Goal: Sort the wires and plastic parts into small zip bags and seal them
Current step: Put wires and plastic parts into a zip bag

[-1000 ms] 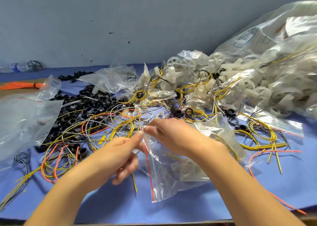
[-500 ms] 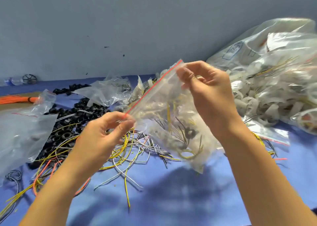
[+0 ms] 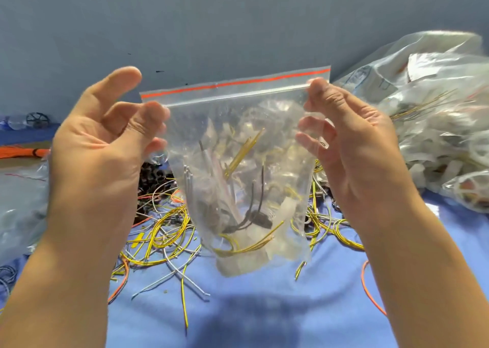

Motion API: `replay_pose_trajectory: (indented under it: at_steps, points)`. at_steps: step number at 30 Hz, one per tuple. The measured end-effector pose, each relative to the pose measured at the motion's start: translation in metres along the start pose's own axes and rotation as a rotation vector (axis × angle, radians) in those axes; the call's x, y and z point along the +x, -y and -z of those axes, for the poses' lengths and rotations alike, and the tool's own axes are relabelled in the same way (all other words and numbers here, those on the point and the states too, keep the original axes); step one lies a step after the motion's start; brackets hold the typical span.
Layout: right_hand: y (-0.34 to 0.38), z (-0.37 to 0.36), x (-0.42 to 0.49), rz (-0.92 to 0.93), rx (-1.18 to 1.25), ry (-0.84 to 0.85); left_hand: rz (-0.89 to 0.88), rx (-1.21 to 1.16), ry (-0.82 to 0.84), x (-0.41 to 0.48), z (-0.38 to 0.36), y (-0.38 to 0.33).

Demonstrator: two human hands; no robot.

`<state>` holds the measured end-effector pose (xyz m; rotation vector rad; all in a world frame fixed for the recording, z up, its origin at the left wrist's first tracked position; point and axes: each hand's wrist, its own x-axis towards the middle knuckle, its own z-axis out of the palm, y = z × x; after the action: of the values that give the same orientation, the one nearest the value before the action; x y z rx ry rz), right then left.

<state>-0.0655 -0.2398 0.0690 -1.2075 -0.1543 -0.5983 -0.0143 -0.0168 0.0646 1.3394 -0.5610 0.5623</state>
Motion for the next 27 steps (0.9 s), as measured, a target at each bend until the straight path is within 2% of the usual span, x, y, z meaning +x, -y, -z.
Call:
replay_pose_trajectory:
  at_steps: [8, 12, 14, 17, 21, 23, 25, 27]
  points:
    - [-0.023, 0.007, 0.000, -0.090, 0.031, -0.131, 0.075, -0.051, 0.072, -0.006, -0.007, 0.019]
    - [-0.027, 0.006, 0.000, -0.094, 0.041, -0.159, 0.038, -0.041, 0.060, -0.003, -0.006, 0.028]
    - [-0.030, 0.002, -0.003, -0.097, 0.033, -0.154, 0.008, 0.042, 0.024, 0.000, -0.001, 0.033]
    - [-0.035, -0.005, -0.011, -0.039, -0.094, -0.099, -0.038, 0.331, -0.015, 0.007, 0.007, 0.034]
    - [-0.036, -0.014, -0.017, 0.045, -0.170, 0.001, -0.035, 0.571, 0.140, 0.005, -0.004, 0.024]
    - [-0.036, -0.016, -0.019, 0.042, -0.161, 0.042, -0.115, 0.663, 0.231, -0.002, -0.015, 0.017]
    - [-0.035, -0.017, -0.021, 0.033, -0.140, 0.081, -0.206, 0.673, 0.315, -0.006, -0.023, 0.012]
    - [-0.034, -0.018, -0.022, 0.039, -0.117, 0.114, -0.210, 0.643, 0.387, -0.007, -0.028, 0.007]
